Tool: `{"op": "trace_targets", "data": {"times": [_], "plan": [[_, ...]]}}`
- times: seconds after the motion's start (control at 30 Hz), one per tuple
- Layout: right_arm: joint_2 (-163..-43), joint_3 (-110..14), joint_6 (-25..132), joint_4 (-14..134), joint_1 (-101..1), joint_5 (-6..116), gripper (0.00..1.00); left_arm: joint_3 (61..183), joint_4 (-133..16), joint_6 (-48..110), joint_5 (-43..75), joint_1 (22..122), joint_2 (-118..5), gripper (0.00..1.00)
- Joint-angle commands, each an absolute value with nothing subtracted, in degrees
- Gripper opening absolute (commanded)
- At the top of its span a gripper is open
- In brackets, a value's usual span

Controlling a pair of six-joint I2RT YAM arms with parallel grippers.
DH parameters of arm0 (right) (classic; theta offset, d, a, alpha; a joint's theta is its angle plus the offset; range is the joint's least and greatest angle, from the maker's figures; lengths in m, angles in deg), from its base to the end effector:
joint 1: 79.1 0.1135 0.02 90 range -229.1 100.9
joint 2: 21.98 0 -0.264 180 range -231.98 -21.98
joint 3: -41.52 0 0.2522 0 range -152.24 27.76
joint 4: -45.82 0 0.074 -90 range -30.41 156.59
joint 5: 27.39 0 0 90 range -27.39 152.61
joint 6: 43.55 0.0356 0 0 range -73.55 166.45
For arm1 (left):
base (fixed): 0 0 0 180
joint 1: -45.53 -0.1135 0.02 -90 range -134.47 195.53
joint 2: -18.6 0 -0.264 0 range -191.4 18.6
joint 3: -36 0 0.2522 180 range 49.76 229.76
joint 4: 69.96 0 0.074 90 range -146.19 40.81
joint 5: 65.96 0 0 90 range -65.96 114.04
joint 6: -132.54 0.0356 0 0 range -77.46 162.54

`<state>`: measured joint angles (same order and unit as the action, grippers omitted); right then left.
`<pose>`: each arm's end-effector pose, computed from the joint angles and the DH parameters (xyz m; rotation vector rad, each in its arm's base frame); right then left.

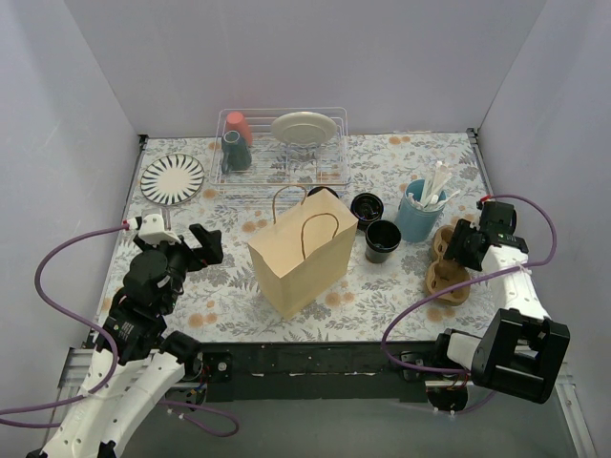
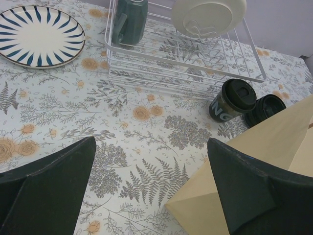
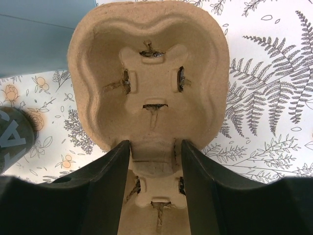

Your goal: Pack the takeout coffee

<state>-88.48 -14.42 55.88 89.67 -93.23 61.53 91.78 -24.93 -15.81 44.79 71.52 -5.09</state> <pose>0.2198 -0.0546 0.2203 0.5070 2.4687 -0.0094 0.0923 -0.0309 0.3295 -0.7630 1.6762 -0.7269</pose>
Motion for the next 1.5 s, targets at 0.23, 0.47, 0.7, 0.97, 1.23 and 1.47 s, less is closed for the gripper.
{"op": "trace_targets", "data": {"times": [0.23,0.47,0.7,0.97,1.23,1.47], "plan": [[-89.0,-15.2,54.1,88.2,-93.4,60.9,0.41,92.3,-25.5,-15.9,45.7,71.5,-5.3,0.98],[-87.1,-18.1,55.3,90.4,-93.4,61.5,0.38,92.9,-25.1,-16.3,45.6,71.5,-6.4,0.98],[-84.8,-22.2,58.3,93.2,-93.4,66.8,0.38,91.7,-25.4,-17.7,45.0,71.5,-7.1,0.98],[-83.9,-23.8,59.4,95.9,-93.4,68.8,0.38,93.5,-24.9,-17.8,43.9,71.5,-8.9,0.98],[-81.0,-41.6,54.9,105.3,-93.3,63.4,0.37,98.4,-21.1,-18.0,37.3,71.5,-12.2,0.97],[-80.3,-56.5,48.4,105.7,-89.5,49.2,0.36,105.8,-11.9,-26.1,25.3,71.5,-18.0,0.84]]}}
